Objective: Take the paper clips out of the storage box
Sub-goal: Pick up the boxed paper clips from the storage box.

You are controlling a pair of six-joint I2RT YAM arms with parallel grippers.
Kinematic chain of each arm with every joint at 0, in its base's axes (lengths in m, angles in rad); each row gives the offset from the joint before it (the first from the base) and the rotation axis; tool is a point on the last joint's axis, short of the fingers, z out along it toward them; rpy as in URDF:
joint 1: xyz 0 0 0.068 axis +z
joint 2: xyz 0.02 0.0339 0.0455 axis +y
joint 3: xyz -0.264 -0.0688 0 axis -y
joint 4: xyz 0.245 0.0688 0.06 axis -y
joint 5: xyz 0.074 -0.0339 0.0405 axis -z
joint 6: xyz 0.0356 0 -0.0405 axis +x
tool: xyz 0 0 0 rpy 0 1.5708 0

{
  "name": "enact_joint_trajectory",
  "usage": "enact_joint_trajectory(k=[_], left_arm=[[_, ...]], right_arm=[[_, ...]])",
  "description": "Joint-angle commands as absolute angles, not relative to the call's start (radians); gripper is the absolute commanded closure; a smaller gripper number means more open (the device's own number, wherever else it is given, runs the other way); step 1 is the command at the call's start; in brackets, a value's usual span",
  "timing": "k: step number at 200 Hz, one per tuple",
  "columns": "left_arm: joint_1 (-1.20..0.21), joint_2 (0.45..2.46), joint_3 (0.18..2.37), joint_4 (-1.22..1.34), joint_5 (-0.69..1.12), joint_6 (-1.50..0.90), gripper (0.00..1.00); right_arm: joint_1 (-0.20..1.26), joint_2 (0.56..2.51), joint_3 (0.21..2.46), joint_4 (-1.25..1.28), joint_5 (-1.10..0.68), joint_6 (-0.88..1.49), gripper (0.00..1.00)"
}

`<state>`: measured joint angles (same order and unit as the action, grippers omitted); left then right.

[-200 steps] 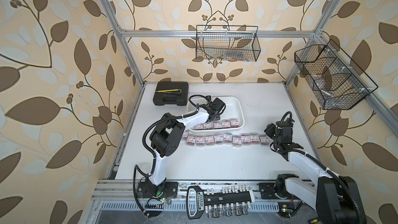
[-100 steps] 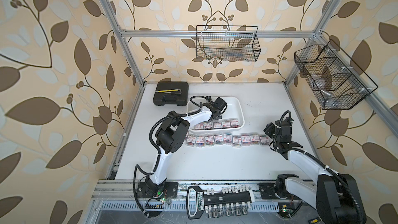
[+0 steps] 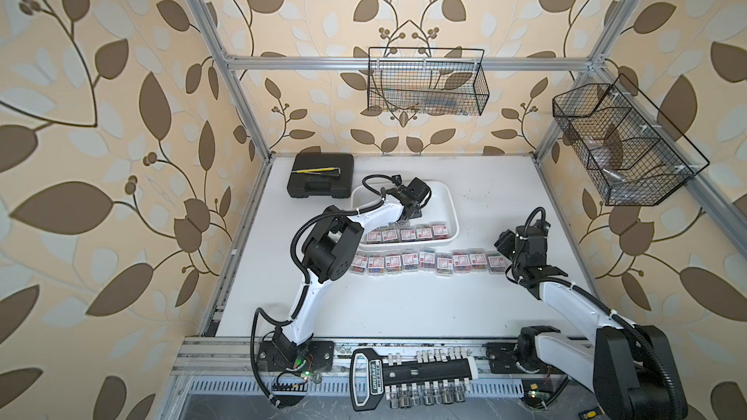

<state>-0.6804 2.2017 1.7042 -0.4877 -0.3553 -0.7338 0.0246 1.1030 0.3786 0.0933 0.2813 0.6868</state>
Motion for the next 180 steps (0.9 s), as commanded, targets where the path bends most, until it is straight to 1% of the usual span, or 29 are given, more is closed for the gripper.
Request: enact_joint_trajectory(k=[1, 20, 52, 79, 128, 180], left_arm=[[-0.684, 2.230, 1.698, -0.516, -0.253, -0.731, 0.15], [-0.695, 2.209, 1.682, -0.505, -0.262, -0.724, 0.12], [-0.703, 2.191, 1.679, -0.502, -0.250, -0.720, 0.10], [-0.706, 2.187, 1.659, -0.492, -0.280, -0.725, 0.08], [-0.706, 2.193, 1.638, -0.489, -0.304, -0.730, 0.09], [-0.704, 2.263, 1.711, -0.559, -0.363, -0.718, 0.13]], right_arm=[[0.029, 1.113, 0.412, 0.088, 0.302, 0.680, 0.31], [0.031, 1.116, 0.414, 0.087, 0.302, 0.680, 0.31], [0.031, 1.115, 0.414, 0.087, 0.303, 0.681, 0.31], [0.032, 1.114, 0.414, 0.088, 0.304, 0.678, 0.31], [0.035, 1.111, 0.413, 0.087, 0.308, 0.679, 0.31], [0.038, 1.115, 0.416, 0.084, 0.313, 0.679, 0.31]])
